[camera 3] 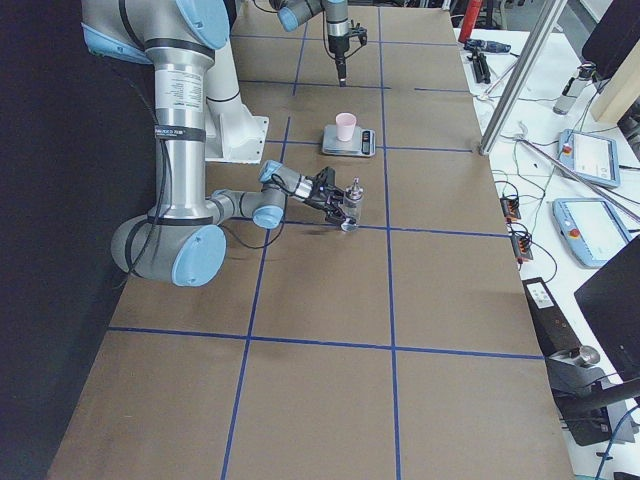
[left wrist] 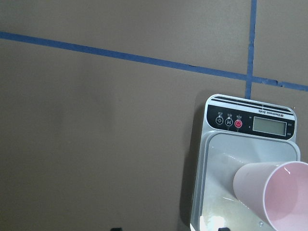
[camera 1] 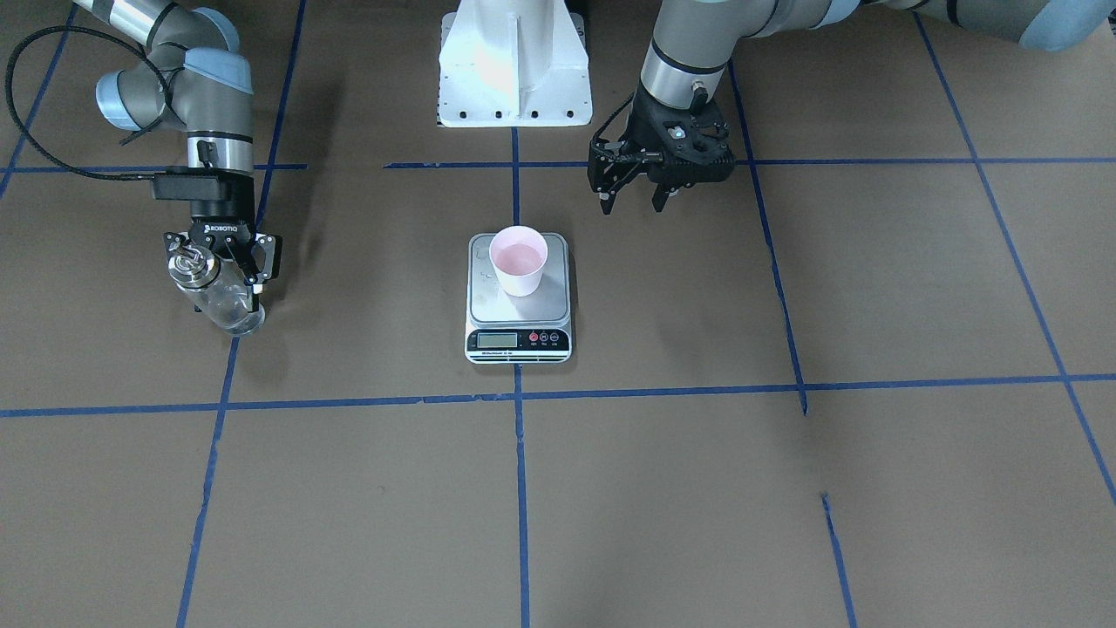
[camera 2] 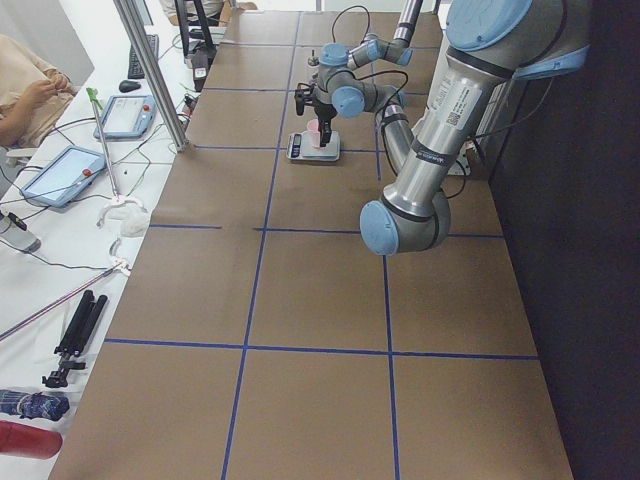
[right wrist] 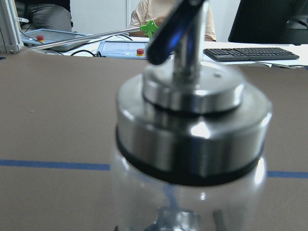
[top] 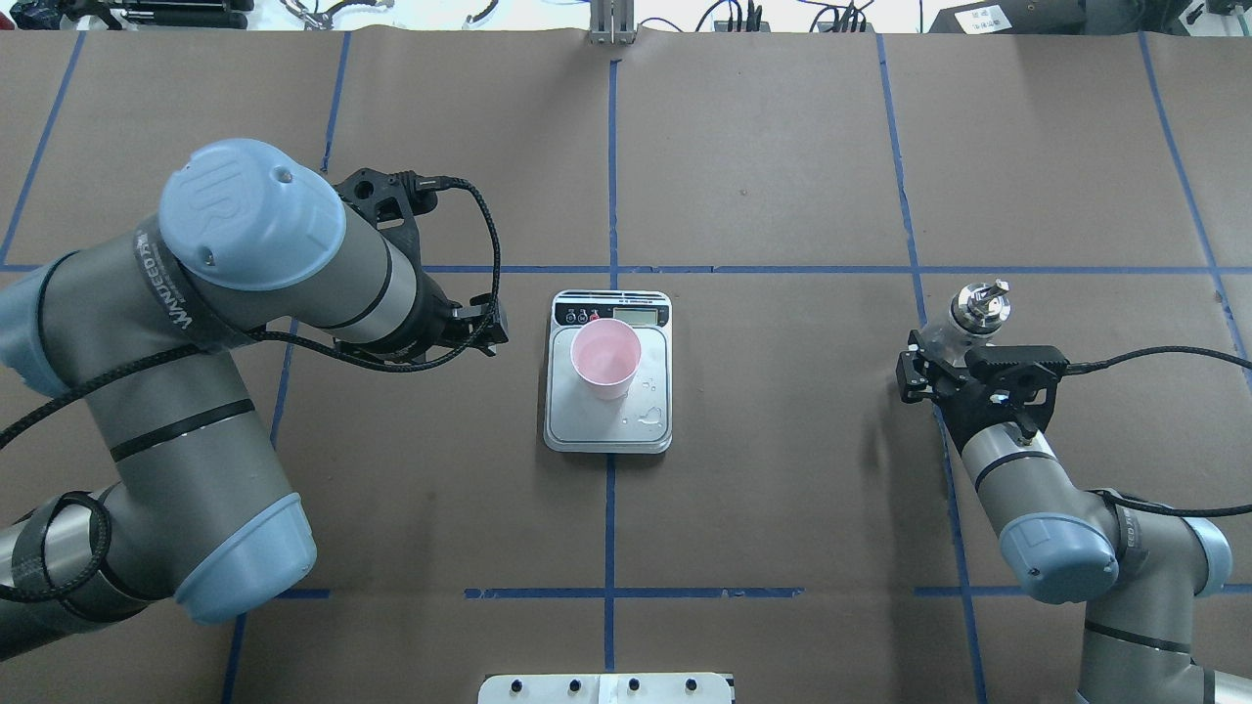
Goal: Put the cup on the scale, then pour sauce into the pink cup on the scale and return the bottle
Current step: 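Lift the bottle with the right gripper and carry it toward the pink cup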
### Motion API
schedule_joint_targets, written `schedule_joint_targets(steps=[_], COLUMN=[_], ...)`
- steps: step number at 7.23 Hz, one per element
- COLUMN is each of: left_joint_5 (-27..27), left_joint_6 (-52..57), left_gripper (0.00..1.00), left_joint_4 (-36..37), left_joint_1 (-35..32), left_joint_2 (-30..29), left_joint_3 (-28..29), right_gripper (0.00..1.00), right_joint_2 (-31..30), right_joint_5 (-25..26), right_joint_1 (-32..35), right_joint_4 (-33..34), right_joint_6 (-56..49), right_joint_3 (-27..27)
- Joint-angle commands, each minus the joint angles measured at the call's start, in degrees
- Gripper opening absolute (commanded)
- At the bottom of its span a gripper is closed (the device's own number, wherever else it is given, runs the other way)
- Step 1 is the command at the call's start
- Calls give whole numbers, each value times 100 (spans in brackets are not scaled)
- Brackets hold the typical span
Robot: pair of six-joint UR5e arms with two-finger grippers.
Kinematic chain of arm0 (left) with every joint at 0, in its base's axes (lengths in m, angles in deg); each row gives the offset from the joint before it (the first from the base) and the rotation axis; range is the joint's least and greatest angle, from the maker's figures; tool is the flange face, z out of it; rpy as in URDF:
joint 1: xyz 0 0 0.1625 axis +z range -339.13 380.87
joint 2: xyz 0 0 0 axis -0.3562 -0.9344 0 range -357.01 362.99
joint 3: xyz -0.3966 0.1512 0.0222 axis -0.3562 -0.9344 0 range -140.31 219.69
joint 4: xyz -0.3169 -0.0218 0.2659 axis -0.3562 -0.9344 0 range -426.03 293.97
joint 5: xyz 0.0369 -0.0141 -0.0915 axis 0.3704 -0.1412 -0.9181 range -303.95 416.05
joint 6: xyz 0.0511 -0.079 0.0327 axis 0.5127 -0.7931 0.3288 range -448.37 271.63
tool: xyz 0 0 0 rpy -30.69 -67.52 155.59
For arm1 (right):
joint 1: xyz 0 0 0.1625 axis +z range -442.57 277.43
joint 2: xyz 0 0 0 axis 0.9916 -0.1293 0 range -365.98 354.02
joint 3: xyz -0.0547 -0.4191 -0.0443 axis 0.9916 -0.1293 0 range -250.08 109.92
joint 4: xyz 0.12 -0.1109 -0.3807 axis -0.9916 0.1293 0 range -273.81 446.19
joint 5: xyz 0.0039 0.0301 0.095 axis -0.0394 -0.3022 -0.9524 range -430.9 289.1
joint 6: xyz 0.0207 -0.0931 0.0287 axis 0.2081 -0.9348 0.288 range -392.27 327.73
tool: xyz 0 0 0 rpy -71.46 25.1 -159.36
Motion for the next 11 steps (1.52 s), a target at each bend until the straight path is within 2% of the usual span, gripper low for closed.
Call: schedule_joint_targets(steps=[1, 2, 4, 5, 6, 8, 9, 10, 11], left_joint_5=[5, 14, 5, -3, -12, 110, 111, 137, 137], left_joint_6=[0, 9, 0, -17, -26, -26, -35, -26, -26], left_gripper=[73, 73, 73, 65, 52, 51, 52, 53, 53], left_joint_4=[9, 9, 17, 17, 9, 0, 9, 9, 9], left_joint_1=[0, 0, 0, 0, 0, 52, 53, 53, 53], left_joint_2=[12, 3, -49, -41, -6, -14, -6, -6, 3], left_joint_3=[0, 0, -17, -18, -18, -18, -26, -26, -26], right_gripper=[35, 1, 0, 0, 0, 0, 0, 0, 0], right_joint_2=[21, 100, 110, 136, 145, 240, 607, 1141, 1416], right_joint_5=[116, 125, 64, 72, 98, 107, 160, 369, 458], right_joint_1=[0, 17, 53, 35, 18, 9, 0, -9, -35], right_joint_4=[-29, -38, 14, 32, 67, 250, 992, 2052, 2915], right_joint_6=[-34, -52, -584, -788, -816, -1681, -1713, -1722, -1722], right_joint_3=[-5, 47, 546, 557, 505, 504, 504, 513, 539])
